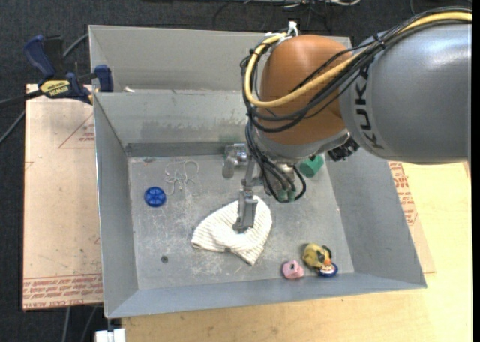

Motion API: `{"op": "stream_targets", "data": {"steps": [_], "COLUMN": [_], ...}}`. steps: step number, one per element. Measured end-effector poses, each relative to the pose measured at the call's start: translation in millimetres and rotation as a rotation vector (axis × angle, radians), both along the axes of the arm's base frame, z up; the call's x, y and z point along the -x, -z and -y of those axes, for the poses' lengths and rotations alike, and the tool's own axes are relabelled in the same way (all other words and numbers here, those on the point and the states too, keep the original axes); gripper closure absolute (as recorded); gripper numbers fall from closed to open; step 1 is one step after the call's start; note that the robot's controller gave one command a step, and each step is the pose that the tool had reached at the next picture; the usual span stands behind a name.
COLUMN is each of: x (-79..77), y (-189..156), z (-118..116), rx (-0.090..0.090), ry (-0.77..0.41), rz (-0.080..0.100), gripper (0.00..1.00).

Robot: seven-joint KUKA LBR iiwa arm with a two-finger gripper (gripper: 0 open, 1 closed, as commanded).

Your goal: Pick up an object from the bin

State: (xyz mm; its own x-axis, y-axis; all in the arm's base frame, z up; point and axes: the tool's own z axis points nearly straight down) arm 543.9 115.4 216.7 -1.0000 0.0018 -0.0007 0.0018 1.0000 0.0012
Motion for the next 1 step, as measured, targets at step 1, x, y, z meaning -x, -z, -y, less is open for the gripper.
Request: {"op": "stream_targets", "data": {"steps": [1], "x": [0.0], "y": [0.0], "z": [0.0], "rx": [0.000], "ry": [0.000], "rz": [0.000], "gripper": [0.00]}}
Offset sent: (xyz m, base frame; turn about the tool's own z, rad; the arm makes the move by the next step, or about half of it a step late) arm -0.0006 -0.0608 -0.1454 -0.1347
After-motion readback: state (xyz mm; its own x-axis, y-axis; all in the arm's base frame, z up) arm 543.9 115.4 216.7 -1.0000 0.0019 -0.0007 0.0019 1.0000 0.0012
